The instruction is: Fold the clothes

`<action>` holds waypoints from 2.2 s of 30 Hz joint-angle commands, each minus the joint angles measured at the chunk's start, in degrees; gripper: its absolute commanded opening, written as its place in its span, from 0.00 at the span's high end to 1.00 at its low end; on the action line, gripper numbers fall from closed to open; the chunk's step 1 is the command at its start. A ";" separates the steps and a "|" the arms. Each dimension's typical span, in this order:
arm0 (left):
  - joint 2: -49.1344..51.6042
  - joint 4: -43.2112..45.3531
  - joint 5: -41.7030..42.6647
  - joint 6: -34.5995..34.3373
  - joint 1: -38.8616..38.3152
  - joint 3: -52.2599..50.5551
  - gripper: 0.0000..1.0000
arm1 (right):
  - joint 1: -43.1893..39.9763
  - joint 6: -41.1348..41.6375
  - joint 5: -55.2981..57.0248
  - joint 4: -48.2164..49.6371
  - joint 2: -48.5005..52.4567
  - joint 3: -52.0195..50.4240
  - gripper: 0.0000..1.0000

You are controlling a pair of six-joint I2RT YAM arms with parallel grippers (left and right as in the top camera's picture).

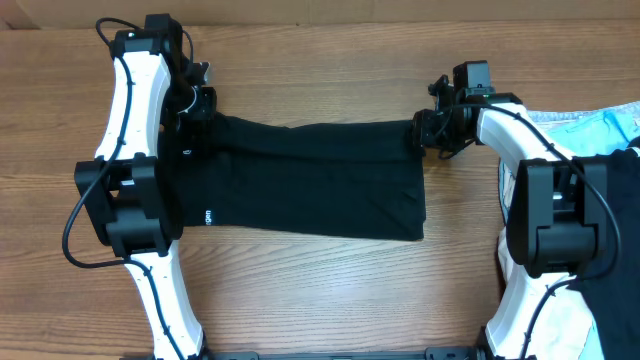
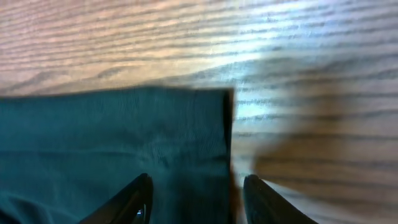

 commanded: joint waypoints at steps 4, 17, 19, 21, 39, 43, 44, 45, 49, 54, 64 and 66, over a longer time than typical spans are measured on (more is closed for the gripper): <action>0.31 0.26 0.90 -0.37 0.09 0.83 0.96 | 0.37 1.01 -0.48 2.10 -0.15 -1.55 0.54; 0.31 0.48 0.87 -0.37 0.04 0.83 0.95 | 0.46 1.07 -0.79 6.51 -0.15 -3.78 0.56; 0.31 0.48 0.87 -0.37 0.02 0.83 0.95 | 0.46 1.14 -2.51 7.76 -0.15 -4.50 0.56; 0.31 0.57 0.87 -0.37 0.02 0.83 0.95 | 0.46 1.25 -4.11 8.74 -0.15 -4.90 0.57; 0.31 1.09 0.87 -0.35 -0.02 0.83 0.95 | -1.01 1.22 -4.46 7.43 -0.20 -1.62 0.66; 0.28 1.46 0.90 -0.37 -0.09 0.83 0.95 | -0.79 1.25 -4.83 7.93 -0.17 -1.64 0.63; 0.31 1.53 0.90 -0.37 -0.09 0.83 0.95 | -0.55 1.22 -4.81 8.28 -0.17 -1.64 0.63; 0.31 1.57 0.90 -0.37 -0.09 0.83 0.95 | -0.33 1.22 -4.79 8.70 -0.17 -1.66 0.63; 0.28 1.53 0.90 -0.37 -0.13 0.83 0.95 | 0.92 1.25 -3.39 9.90 -0.15 -1.75 0.65; 0.28 1.51 0.90 -0.37 -0.13 0.83 0.95 | 1.31 1.29 -3.28 9.68 -0.15 -1.75 0.81; 0.31 1.55 0.90 -0.37 -0.13 0.83 0.95 | 0.98 2.71 0.00 4.59 -0.15 -1.75 0.74; 0.31 1.73 0.87 -0.37 -0.13 0.83 0.95 | 1.31 2.27 -0.76 2.62 -0.15 -1.79 0.74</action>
